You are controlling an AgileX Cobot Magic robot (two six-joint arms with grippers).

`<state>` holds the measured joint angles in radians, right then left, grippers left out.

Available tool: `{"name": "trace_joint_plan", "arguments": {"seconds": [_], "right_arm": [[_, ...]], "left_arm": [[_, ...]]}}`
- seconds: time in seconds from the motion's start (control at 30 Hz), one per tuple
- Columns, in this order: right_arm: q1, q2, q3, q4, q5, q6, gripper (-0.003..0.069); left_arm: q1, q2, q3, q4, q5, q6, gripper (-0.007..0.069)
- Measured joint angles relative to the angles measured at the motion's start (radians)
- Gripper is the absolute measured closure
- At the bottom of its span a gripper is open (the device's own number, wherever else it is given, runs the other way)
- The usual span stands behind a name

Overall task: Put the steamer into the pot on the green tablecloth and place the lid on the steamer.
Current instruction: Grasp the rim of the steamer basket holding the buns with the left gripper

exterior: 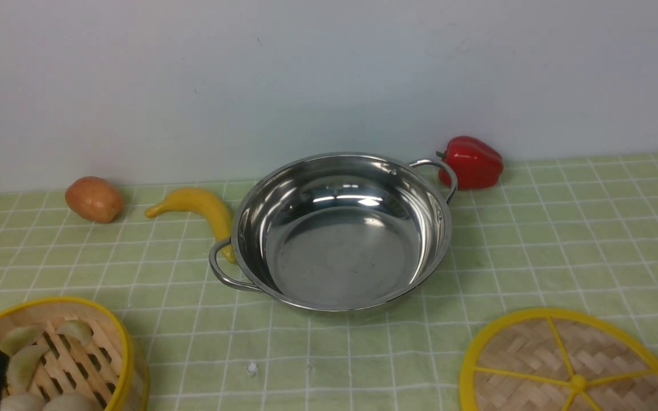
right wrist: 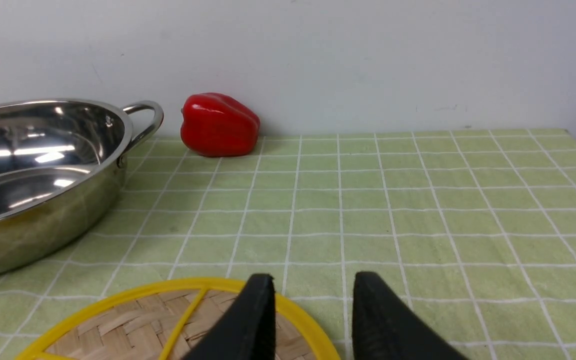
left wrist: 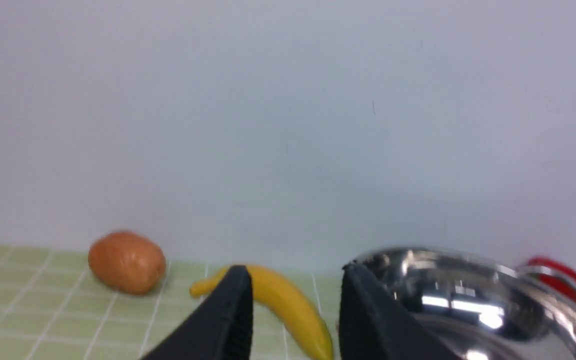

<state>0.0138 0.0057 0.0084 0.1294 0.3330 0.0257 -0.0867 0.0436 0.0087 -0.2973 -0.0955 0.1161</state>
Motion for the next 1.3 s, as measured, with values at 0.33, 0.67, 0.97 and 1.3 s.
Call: {"name": "trace_joint_plan", "arguments": {"seconds": [0.33,0.67,0.97,1.3], "right_arm": [[0.000,0.000,0.000,0.000,0.000,0.000,0.0419],[0.000,0.000,0.000,0.000,0.000,0.000,0.0419],[0.000,0.000,0.000,0.000,0.000,0.000,0.0419],[0.000,0.000,0.000,0.000,0.000,0.000,0.0419]], "left_arm": [[0.000,0.023,-0.071,-0.045,-0.100,-0.156,0.0382],[0.000,0.305,-0.533,0.167,0.613,-0.066,0.0382],[0.000,0.638,-0.723,0.195,1.045,0.062,0.0382],[0.000,1.013,-0.727,0.176,1.111,0.139,0.0382]]}}
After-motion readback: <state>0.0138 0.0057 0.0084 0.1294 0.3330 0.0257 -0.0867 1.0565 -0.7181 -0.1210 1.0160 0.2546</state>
